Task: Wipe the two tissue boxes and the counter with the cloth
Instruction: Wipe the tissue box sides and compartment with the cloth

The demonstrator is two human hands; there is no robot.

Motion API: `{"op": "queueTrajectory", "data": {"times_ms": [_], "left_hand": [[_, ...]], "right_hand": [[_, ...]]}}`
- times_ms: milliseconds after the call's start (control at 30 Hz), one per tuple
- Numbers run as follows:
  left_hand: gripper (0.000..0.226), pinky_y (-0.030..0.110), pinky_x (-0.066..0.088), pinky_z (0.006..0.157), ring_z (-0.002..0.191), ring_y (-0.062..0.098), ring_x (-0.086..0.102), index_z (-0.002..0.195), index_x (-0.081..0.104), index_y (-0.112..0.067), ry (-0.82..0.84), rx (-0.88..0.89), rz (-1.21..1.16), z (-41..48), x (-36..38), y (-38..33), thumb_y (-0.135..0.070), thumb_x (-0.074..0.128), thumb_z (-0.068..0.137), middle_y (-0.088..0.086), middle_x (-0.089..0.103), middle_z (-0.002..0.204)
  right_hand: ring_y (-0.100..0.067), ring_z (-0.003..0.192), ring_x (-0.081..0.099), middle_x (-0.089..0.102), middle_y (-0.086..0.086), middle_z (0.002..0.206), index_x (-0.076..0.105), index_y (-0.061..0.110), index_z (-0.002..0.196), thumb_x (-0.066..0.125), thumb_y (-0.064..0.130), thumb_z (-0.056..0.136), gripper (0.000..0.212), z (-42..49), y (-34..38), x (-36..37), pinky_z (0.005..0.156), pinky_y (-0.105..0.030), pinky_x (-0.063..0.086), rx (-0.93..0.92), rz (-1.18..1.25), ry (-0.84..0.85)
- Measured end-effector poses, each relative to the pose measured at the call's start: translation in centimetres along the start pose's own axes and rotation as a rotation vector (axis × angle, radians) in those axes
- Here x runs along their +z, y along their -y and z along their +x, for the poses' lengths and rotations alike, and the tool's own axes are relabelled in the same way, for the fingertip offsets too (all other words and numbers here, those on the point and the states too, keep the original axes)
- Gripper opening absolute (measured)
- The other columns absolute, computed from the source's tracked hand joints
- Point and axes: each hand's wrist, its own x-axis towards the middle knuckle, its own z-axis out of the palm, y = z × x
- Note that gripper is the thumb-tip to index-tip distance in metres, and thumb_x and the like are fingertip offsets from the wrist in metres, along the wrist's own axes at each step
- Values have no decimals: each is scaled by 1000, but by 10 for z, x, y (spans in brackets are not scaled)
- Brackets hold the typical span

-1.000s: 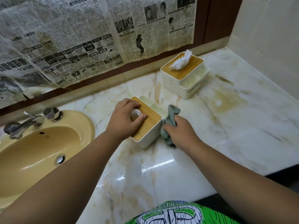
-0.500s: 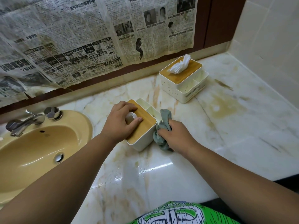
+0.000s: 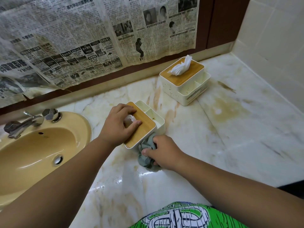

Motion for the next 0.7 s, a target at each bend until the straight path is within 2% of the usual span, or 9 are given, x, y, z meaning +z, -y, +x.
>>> {"op": "queueTrajectory", "data": {"times_ms": [67, 167, 267, 333, 433, 500, 600, 700], "left_hand": [[49, 36, 46, 98, 115, 15, 52, 120, 66, -24, -4, 5, -2, 0, 0, 0, -57, 65, 84, -11, 55, 120], [49, 37, 46, 98, 116, 16, 52, 121, 66, -24, 2, 2, 1, 0, 0, 0, -57, 64, 85, -10, 56, 120], [49, 37, 46, 97, 116, 16, 51, 121, 65, -25, 9, 0, 1, -1, -1, 0, -58, 63, 85, -11, 55, 120], [49, 37, 46, 97, 115, 15, 51, 122, 65, -25, 11, -3, -1, -1, -2, -1, -58, 63, 85, -11, 55, 120], [49, 35, 46, 97, 115, 15, 51, 121, 66, -24, 5, -5, -9, -1, -1, -2, -57, 64, 85, -12, 55, 119], [48, 34, 46, 96, 114, 15, 51, 120, 66, -24, 1, 0, -12, -1, -1, -2, -56, 65, 85, -12, 55, 119], [48, 35, 46, 96, 113, 16, 53, 119, 67, -23, -5, 8, -5, -1, -1, 0, -56, 65, 85, -11, 56, 118], [48, 36, 46, 97, 113, 17, 53, 119, 67, -22, -8, 9, -12, -1, -1, 0, -55, 65, 84, -10, 56, 117]], "right_hand": [[-33, 69, 66, 56, -6, 70, 47, 14, 68, 73, 30, 88, 37, -3, 5, 2, 66, -42, 56, -62, -22, -2], [-17, 59, 54, 51, 3, 65, 45, 18, 65, 70, 30, 92, 39, -1, 7, -1, 62, -35, 52, -101, -23, -29], [-16, 61, 56, 56, 0, 72, 48, 18, 70, 69, 29, 93, 33, 6, 0, -1, 65, -36, 55, -50, -18, -4], [-15, 62, 55, 58, -2, 77, 51, 19, 73, 68, 28, 94, 28, 12, -7, -1, 66, -33, 51, 14, -26, 43], [-17, 61, 57, 65, -14, 93, 58, 10, 87, 65, 29, 96, 23, 16, -8, -2, 51, -23, 47, 97, -1, 91], [-17, 57, 58, 65, -14, 94, 58, 8, 89, 65, 30, 96, 24, 15, -5, -2, 42, -18, 43, 94, 34, 97], [-19, 54, 61, 65, -11, 89, 59, 5, 90, 67, 30, 95, 27, 13, 2, 6, 45, -23, 48, 75, 110, 137], [-26, 66, 68, 71, -17, 96, 63, -5, 101, 69, 30, 93, 37, 15, 0, 23, 56, -33, 58, 94, 206, 191]]}}
